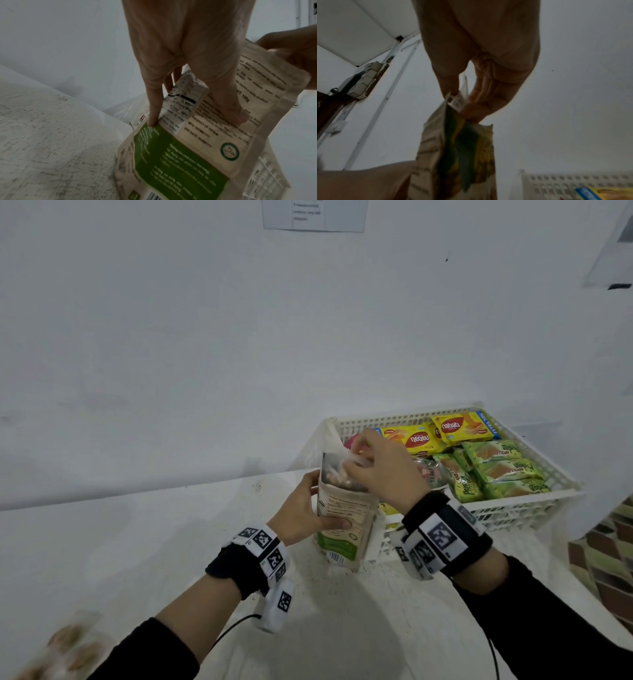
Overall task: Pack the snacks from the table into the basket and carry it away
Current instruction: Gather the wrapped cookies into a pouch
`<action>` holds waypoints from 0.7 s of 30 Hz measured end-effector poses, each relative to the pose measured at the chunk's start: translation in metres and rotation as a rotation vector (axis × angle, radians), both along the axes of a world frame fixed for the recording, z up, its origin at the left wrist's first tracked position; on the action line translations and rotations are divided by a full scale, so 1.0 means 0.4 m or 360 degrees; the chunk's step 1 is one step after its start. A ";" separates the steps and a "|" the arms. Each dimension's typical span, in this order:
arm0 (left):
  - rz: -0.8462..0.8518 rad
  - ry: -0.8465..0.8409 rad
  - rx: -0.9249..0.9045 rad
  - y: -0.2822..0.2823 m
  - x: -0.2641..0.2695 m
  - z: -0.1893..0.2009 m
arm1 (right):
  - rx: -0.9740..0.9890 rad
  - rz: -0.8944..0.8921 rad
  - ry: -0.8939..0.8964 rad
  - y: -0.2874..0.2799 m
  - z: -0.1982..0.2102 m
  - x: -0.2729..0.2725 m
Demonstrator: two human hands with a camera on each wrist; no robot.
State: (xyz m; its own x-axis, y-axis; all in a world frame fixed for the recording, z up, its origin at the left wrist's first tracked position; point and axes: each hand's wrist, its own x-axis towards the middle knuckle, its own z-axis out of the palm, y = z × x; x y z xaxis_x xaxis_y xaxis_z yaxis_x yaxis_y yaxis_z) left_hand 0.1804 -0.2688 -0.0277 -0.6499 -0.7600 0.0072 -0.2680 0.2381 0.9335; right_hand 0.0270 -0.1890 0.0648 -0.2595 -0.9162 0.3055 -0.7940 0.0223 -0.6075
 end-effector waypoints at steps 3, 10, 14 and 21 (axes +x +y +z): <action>0.0025 -0.0014 -0.0007 -0.007 0.008 0.002 | 0.0209 -0.0068 0.0596 -0.014 0.014 0.009; -0.0005 -0.0017 -0.0006 -0.013 0.022 0.002 | 0.0731 0.0097 0.0385 -0.025 -0.020 0.018; -0.0025 -0.0012 -0.0014 -0.013 0.022 0.004 | 0.0995 0.0100 0.0441 -0.043 -0.039 0.023; -0.0038 0.0019 0.0009 -0.006 0.033 0.005 | 0.0443 -0.0024 0.0249 -0.011 0.001 0.013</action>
